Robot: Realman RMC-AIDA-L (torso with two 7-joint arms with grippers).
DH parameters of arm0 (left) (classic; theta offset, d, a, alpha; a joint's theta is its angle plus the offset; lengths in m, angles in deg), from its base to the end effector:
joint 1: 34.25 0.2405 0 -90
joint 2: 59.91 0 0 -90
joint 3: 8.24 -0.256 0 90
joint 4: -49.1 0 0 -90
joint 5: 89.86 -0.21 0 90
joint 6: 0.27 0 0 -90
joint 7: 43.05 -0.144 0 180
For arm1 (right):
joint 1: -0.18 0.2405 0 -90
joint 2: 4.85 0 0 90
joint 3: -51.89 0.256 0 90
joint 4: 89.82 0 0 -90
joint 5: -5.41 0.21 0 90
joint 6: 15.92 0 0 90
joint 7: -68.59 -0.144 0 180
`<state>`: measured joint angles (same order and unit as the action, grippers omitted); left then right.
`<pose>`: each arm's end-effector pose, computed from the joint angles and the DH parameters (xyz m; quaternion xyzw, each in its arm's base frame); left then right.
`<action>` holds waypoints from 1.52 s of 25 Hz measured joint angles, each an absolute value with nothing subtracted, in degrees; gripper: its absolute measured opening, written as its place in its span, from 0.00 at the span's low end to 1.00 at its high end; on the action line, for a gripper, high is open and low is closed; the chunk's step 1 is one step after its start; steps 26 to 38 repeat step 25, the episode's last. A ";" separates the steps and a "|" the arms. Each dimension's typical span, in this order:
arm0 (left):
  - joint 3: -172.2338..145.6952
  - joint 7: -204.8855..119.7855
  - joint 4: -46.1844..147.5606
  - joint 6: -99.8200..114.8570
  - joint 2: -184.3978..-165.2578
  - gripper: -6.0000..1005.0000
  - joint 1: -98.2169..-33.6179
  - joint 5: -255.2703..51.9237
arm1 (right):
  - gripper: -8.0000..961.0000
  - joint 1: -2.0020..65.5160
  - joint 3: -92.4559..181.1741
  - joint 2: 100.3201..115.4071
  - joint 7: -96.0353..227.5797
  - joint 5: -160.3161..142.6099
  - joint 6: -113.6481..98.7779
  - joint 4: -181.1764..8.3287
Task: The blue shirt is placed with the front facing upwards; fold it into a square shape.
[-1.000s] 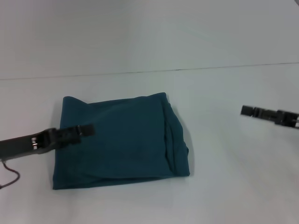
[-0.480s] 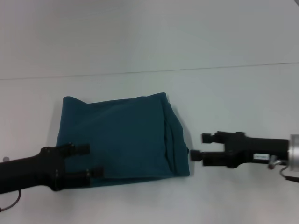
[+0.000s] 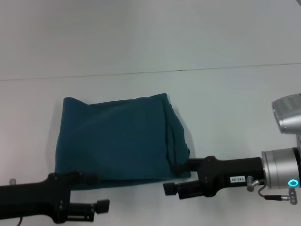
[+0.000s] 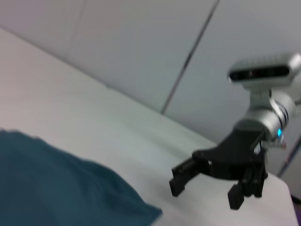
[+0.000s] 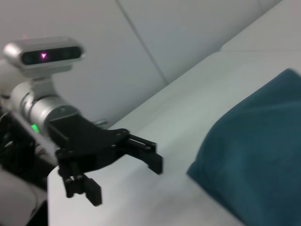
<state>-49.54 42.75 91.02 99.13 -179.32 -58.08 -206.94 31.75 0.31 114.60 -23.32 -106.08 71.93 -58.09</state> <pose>-0.2785 0.2821 0.0028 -0.9317 -0.2707 -0.2373 0.0479 0.2487 0.3134 -0.0434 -0.9223 0.3171 0.2203 0.0141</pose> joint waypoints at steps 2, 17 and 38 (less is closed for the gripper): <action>-50.53 44.17 91.11 99.41 -179.21 0.94 -58.71 -208.36 | 0.93 32.04 -0.85 114.61 -23.64 -106.11 72.24 -58.45; -53.30 52.46 93.32 99.96 -179.18 0.94 -62.60 -212.95 | 0.93 32.26 -4.68 114.68 -25.63 -106.12 70.50 -59.35; -52.96 52.24 93.39 99.12 -179.25 0.94 -62.77 -212.74 | 0.93 32.30 -4.40 114.68 -25.52 -105.70 70.16 -59.23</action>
